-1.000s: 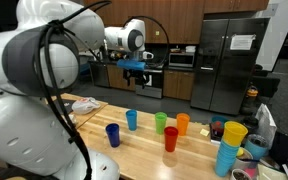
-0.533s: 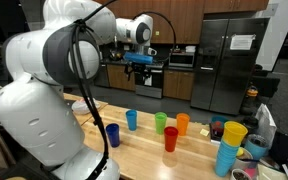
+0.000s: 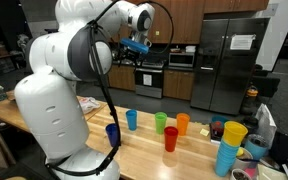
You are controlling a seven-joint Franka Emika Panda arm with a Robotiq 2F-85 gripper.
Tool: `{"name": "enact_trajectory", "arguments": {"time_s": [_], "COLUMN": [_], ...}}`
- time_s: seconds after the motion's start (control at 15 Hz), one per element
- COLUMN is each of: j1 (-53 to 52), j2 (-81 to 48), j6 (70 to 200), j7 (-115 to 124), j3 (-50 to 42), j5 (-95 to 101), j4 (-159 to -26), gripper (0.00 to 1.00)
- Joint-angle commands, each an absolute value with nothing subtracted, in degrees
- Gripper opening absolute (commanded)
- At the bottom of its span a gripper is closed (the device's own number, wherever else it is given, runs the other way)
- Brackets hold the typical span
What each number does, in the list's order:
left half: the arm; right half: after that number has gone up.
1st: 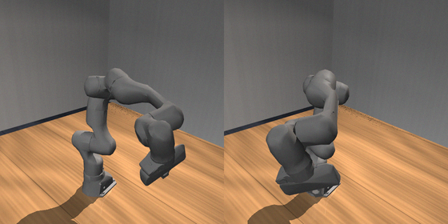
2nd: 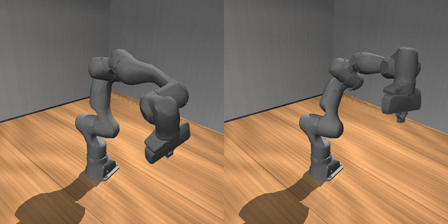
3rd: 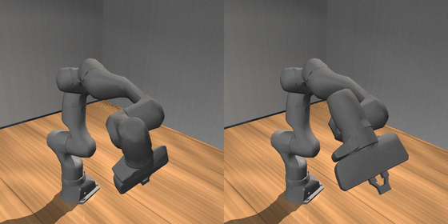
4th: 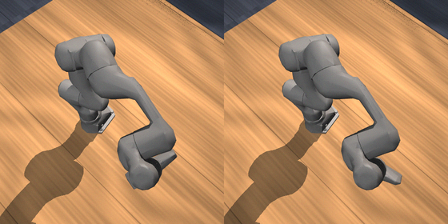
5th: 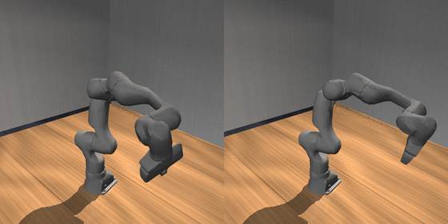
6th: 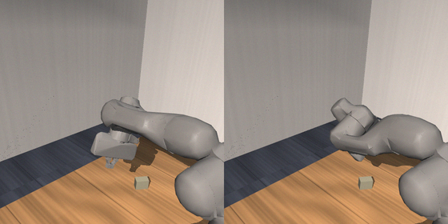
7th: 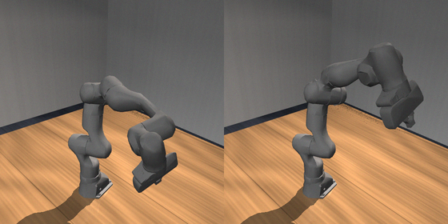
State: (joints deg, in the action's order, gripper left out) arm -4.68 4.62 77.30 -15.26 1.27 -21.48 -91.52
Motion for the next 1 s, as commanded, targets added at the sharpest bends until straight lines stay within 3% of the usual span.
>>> {"name": "enact_trajectory", "arguments": {"time_s": [0.0, 0.33, 0.93], "j1": [-4.2, -4.2, -3.1], "j2": [4.3, 3.9, 7.2], "j6": [77.1, 77.3, 102.0], "j7": [-15.3, -14.4, 3.5], "j3": [1.7, 1.8, 1.8], "j5": [-21.5, -20.8, -20.0], "j4": [-91.2, -91.1, -105.9], "gripper": [1.00, 1.00, 1.00]}}
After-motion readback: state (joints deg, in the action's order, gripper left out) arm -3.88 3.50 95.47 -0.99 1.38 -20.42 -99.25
